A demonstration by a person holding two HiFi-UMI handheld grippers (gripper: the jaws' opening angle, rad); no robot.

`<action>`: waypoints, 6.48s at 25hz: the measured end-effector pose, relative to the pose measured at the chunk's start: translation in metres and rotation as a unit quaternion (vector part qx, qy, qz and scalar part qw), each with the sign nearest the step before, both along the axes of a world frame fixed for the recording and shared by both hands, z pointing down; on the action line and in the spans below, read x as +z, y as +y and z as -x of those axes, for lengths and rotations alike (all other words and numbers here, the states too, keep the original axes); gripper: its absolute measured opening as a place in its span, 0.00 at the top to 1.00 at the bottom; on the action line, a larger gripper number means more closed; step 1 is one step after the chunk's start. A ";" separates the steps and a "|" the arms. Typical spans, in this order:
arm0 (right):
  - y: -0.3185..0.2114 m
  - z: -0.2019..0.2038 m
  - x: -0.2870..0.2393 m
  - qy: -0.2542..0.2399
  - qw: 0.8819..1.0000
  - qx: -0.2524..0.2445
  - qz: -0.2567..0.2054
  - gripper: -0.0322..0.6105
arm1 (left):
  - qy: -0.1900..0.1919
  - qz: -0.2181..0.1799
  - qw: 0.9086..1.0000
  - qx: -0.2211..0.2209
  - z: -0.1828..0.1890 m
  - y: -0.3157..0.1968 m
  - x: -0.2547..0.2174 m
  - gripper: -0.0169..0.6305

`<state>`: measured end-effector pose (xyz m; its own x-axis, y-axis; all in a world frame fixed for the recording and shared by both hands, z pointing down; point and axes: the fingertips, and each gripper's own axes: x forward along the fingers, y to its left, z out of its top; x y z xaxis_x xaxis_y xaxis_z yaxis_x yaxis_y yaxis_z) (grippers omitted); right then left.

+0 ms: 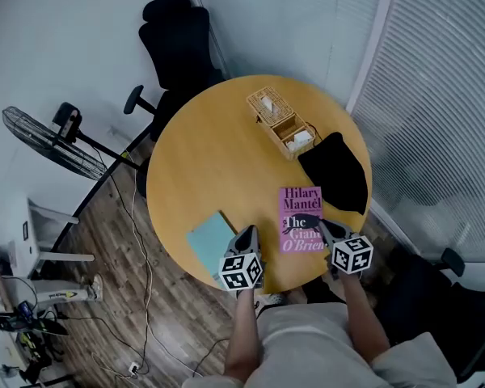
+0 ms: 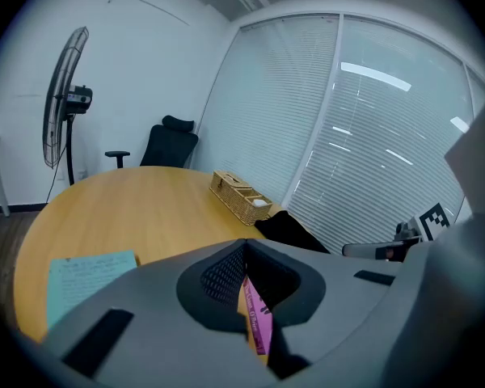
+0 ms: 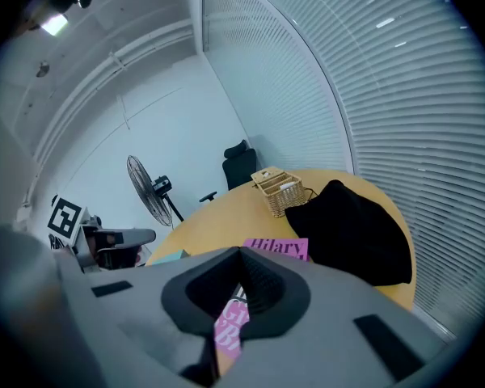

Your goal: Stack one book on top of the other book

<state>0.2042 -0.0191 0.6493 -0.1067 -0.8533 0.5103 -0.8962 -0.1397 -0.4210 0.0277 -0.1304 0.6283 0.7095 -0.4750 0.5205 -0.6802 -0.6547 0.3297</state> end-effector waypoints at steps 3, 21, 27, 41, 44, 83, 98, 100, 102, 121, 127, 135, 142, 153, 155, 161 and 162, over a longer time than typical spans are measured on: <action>0.001 -0.007 0.013 -0.004 1.000 -0.006 0.014 0.92 | -0.008 0.011 1.000 0.008 -0.019 0.004 0.013 0.93; 0.004 -0.020 0.092 -0.052 0.994 -0.019 0.095 0.80 | -0.080 0.092 0.992 0.040 -0.070 0.028 0.103 0.76; 0.000 -0.016 0.120 -0.079 0.992 -0.039 0.094 0.59 | -0.095 0.124 0.986 0.053 -0.081 0.026 0.141 0.59; -0.020 0.001 0.147 -0.036 0.986 -0.096 0.132 0.52 | -0.114 0.150 0.982 0.013 -0.094 0.033 0.159 0.58; -0.024 0.004 0.145 -0.036 0.984 -0.104 0.138 0.53 | -0.121 0.152 0.981 -0.006 -0.087 0.032 0.159 0.58; -0.118 0.232 0.076 -0.054 0.949 -0.279 0.137 0.62 | -0.109 0.115 0.952 -0.261 0.163 -0.003 0.082 0.59; -0.116 0.304 0.074 -0.110 0.911 -0.382 0.112 0.47 | -0.089 0.148 0.946 -0.275 0.225 -0.008 0.095 0.59; -0.117 0.306 0.071 -0.121 0.910 -0.384 0.103 0.46 | -0.077 0.151 0.944 -0.282 0.229 -0.008 0.096 0.59; -0.120 0.307 0.069 -0.131 0.910 -0.382 0.096 0.45 | -0.066 0.152 0.944 -0.287 0.231 -0.010 0.097 0.59; -0.129 0.289 0.078 -0.075 0.920 -0.374 0.094 0.63 | 0.031 0.167 0.953 -0.251 0.234 -0.010 0.088 0.66; -0.131 0.289 0.078 -0.086 0.924 -0.360 0.093 0.63 | 0.076 0.174 0.952 -0.242 0.238 -0.013 0.084 0.67; -0.129 0.289 0.084 -0.079 0.925 -0.359 0.099 0.63 | 0.072 0.191 0.949 -0.241 0.238 -0.014 0.097 0.67; -0.131 0.285 0.098 -0.057 0.923 -0.366 0.107 0.63 | 0.063 0.210 0.946 -0.237 0.233 -0.013 0.116 0.68; -0.125 0.286 0.108 -0.051 0.917 -0.379 0.118 0.62 | 0.065 0.214 0.944 -0.243 0.234 -0.013 0.122 0.69; -0.124 0.287 0.107 -0.051 0.915 -0.382 0.120 0.61 | 0.066 0.216 0.943 -0.246 0.235 -0.013 0.121 0.69; -0.126 0.291 0.107 -0.052 0.916 -0.380 0.119 0.61 | 0.084 0.220 0.938 -0.253 0.238 -0.013 0.118 0.69; -0.126 0.291 0.106 -0.050 0.916 -0.381 0.118 0.61 | 0.085 0.220 0.938 -0.253 0.239 -0.013 0.117 0.69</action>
